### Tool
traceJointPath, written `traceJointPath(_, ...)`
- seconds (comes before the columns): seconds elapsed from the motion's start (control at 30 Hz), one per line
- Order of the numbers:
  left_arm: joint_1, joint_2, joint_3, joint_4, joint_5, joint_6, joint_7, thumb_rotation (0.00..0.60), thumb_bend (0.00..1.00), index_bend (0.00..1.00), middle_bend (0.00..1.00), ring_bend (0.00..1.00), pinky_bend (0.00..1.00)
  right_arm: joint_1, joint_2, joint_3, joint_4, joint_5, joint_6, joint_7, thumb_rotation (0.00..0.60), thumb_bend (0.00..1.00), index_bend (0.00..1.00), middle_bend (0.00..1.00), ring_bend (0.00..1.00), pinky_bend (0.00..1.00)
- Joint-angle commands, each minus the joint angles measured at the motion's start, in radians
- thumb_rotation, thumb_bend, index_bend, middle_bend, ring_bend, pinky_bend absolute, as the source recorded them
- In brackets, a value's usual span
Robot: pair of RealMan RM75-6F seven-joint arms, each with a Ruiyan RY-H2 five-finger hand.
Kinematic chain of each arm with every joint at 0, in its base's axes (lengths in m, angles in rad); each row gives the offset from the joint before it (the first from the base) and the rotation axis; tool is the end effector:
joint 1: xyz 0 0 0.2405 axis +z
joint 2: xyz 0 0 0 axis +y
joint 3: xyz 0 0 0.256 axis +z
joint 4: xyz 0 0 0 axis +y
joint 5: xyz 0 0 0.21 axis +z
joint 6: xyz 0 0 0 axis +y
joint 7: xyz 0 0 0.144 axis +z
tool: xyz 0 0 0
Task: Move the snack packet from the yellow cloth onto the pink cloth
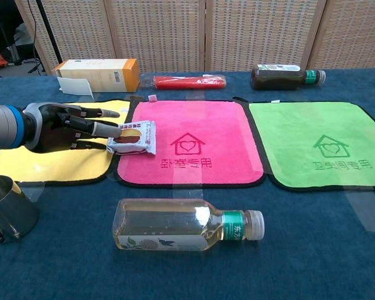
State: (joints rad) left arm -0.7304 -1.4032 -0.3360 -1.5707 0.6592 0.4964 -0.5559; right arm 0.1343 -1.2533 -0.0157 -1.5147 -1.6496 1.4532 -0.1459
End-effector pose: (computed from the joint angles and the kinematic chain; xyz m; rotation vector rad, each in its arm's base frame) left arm -0.1651 0.3501 -0.0074 -1.0378 -2.3887 -1.0853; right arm -0.2948 -0.1801 0.1030 1.6320 -0.7778 0.8810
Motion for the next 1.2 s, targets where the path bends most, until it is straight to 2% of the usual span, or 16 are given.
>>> traceJointPath(0.03,-0.005,-0.005,-0.001,-0.004,-0.002,0.003,0.006,0.600,0.27,0.00,0.00,0.00,0.00,0.000,-0.001,-0.001,0.000,-0.001,0.000,-0.001,0.600,0.57,0.00,0.00,0.00,0.00)
traceJointPath(0.47,-0.034,-0.043,0.001,-0.008,-0.013,0.013,0.035,0.600,0.27,0.00,0.00,0.00,0.00,0.000,0.001,-0.002,-0.001,-0.001,-0.002,0.000,0.600,0.57,0.00,0.00,0.00,0.00)
traceJointPath(0.87,-0.068,-0.100,0.002,0.041,-0.041,0.017,0.056,0.600,0.27,0.00,0.00,0.00,0.00,0.001,0.001,-0.004,-0.003,-0.004,-0.002,-0.001,0.600,0.57,0.00,0.00,0.00,0.00)
traceJointPath(1.2,-0.038,-0.057,-0.025,-0.012,-0.011,0.014,0.042,0.600,0.27,0.00,0.00,0.00,0.00,-0.001,0.004,-0.004,-0.004,-0.007,0.003,0.003,0.600,0.57,0.00,0.00,0.00,0.00)
